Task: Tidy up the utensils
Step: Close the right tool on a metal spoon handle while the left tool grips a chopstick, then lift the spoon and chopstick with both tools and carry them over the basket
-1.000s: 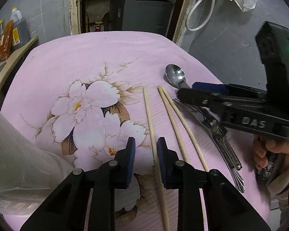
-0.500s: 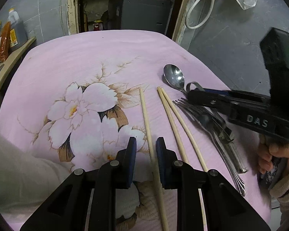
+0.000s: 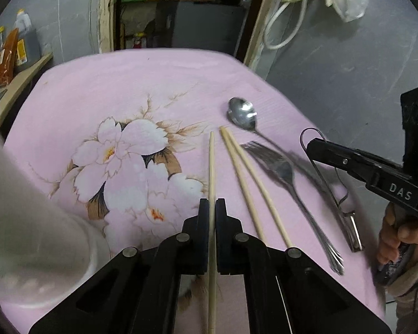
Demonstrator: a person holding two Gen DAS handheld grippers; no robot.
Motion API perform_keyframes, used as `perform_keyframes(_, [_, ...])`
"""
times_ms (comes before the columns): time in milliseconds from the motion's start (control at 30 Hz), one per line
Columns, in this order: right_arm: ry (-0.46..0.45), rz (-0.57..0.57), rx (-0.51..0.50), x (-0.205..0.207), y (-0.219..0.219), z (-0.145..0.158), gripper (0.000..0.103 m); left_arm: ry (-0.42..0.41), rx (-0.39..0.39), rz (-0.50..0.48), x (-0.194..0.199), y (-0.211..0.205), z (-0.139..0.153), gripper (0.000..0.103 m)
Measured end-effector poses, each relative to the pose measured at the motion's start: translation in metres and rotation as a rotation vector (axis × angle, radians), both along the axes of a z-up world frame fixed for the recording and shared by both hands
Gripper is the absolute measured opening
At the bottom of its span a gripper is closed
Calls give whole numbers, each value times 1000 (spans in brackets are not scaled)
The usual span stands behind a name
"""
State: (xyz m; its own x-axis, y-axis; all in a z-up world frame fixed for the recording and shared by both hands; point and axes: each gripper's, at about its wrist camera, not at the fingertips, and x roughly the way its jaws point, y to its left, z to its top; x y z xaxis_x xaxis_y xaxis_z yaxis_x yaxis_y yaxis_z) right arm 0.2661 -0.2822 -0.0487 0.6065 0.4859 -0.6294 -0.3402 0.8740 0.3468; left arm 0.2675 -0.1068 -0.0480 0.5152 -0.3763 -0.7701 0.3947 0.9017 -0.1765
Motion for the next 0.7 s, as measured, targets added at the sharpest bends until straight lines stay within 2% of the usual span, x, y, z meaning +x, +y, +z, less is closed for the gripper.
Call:
perform_keyframes(167, [-119, -37, -36, -34, 3, 14, 6, -98, -86, -15, -29, 11, 21, 2])
perform_keyframes(233, [-169, -51, -43, -46, 5, 19, 6, -163, -101, -4, -41, 14, 31, 2])
perform_keyframes(367, [-298, -75, -47, -72, 9, 30, 6, -301, -147, 26, -66, 25, 50, 2])
perform_keyframes(533, [-452, -98, -29, -96, 20, 49, 6, -468, -242, 78, -90, 43, 75, 2])
perform_keyframes(700, [-590, -90, 3, -108, 38, 76, 6, -582, -295, 145, -103, 59, 98, 2])
